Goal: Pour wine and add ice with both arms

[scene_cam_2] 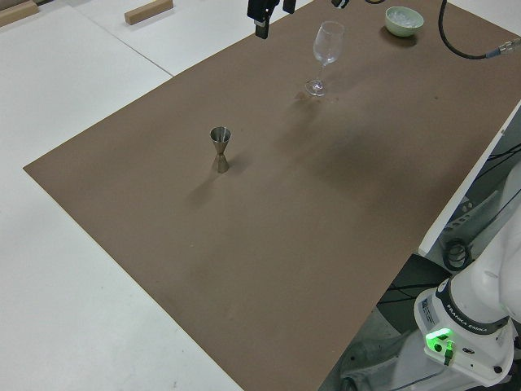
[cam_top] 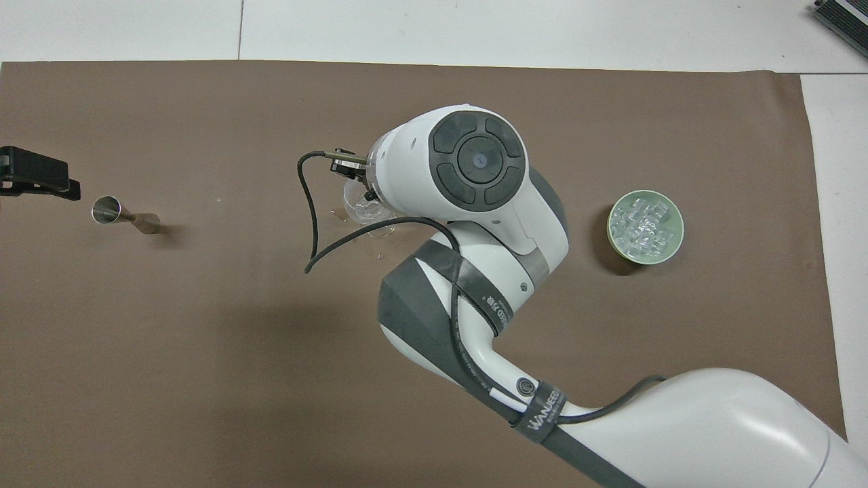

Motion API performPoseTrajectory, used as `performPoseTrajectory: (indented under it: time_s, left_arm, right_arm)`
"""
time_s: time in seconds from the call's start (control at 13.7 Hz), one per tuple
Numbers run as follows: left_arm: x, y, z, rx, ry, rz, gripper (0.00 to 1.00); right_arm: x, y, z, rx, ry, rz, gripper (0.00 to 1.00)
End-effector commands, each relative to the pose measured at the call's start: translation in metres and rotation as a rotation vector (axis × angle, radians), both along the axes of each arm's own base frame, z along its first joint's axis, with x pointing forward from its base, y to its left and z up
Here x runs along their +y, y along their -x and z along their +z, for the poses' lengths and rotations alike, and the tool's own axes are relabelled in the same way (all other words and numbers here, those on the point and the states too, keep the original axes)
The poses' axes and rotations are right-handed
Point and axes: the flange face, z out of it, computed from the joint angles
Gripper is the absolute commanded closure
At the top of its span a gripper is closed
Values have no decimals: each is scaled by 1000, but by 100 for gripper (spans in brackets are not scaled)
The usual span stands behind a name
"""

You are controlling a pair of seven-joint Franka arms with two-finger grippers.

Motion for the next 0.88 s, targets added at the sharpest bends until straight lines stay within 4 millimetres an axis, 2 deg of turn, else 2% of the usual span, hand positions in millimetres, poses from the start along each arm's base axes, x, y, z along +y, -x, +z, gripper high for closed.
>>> performPoseTrajectory:
  time_s: [0.0, 0.37, 0.8]
  left_arm:
    - [3, -2, -8, -3, 13, 5, 0]
    - [6, -2, -7, -6, 2, 9, 0]
    - [4, -2, -7, -6, -32, -1, 0]
  right_arm:
    - [4, 6, -9, 7, 19, -6, 100]
    - [13, 9, -23, 13, 14, 8, 100]
    - [16, 6, -28, 7, -9, 8, 100]
